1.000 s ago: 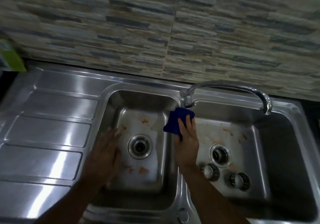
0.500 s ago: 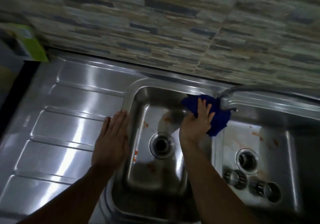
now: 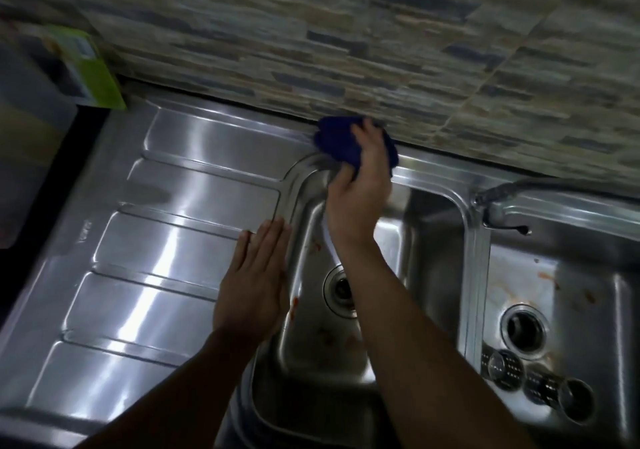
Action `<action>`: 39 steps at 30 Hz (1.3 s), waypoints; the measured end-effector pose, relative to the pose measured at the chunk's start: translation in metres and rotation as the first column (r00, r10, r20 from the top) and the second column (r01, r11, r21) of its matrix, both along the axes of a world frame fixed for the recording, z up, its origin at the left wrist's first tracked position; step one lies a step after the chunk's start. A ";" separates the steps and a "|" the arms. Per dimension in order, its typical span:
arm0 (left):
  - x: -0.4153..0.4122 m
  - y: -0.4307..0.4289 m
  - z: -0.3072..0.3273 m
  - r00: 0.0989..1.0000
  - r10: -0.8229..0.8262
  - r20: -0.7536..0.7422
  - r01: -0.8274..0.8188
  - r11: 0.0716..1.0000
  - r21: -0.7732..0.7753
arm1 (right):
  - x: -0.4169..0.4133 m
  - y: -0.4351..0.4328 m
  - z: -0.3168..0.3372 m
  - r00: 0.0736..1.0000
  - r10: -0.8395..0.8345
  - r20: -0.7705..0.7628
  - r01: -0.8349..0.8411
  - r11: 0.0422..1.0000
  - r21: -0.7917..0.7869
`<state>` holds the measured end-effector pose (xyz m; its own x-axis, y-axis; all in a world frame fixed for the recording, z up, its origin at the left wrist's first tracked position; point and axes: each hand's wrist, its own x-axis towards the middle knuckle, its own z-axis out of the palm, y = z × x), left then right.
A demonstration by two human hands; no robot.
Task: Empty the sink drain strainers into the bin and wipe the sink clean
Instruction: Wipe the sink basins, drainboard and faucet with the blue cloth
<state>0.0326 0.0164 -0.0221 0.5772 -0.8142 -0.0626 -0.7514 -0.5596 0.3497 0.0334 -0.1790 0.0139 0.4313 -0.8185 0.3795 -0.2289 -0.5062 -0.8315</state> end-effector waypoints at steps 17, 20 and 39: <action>-0.005 -0.001 0.006 0.998 0.017 0.057 -0.016 1.000 -0.026 | -0.113 -0.077 -0.034 0.652 -0.063 -0.756 -0.140 0.969 -0.202; -0.006 -0.001 0.008 0.997 0.019 0.069 -0.016 0.999 -0.042 | -0.091 -0.065 -0.031 0.647 0.037 -0.762 -0.267 0.947 -0.181; -0.012 0.125 0.006 0.997 0.057 0.061 -0.056 0.998 -0.006 | -0.028 0.027 -0.002 0.545 0.574 -0.611 -0.543 0.797 0.265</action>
